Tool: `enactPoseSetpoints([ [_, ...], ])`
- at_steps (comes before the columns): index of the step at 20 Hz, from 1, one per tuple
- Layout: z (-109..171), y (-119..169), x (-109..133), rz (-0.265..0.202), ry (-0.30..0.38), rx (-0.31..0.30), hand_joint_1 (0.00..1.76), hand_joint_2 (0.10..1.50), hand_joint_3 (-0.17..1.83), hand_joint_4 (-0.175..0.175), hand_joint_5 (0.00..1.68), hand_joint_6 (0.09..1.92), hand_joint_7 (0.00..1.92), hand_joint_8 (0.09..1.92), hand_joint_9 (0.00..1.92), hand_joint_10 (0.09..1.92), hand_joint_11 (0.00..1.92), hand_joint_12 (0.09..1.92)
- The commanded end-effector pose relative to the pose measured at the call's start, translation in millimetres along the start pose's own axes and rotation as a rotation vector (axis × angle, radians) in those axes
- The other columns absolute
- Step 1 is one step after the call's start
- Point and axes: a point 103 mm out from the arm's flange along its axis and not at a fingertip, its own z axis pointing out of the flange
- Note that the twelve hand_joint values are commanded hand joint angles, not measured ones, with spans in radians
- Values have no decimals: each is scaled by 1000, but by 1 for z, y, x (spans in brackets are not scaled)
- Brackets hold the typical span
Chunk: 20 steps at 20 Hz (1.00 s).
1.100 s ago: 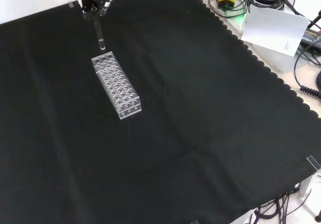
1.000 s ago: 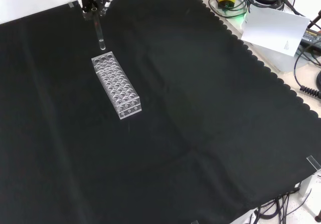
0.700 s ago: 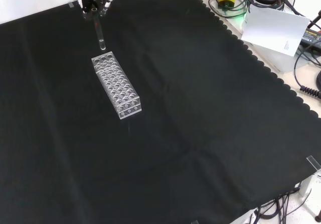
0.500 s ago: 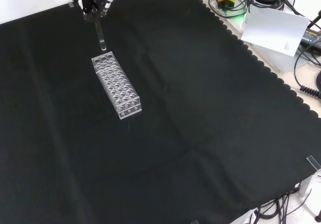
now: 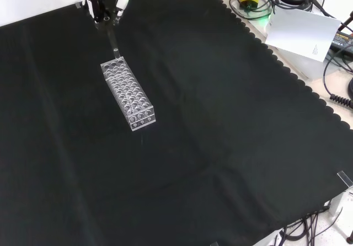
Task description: Put the test tube back in the rack.
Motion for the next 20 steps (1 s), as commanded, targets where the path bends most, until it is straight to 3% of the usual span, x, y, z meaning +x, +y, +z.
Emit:
enactPoseSetpoints([
  [1,10,4,-2,7,4,18,1422,1034,-175,-175,1324,320,1379,716,1454,87,731,1196],
  [20,44,14,-2,-2,28,72,1422,1034,-175,-175,1323,320,1379,715,1454,87,730,1196],
])
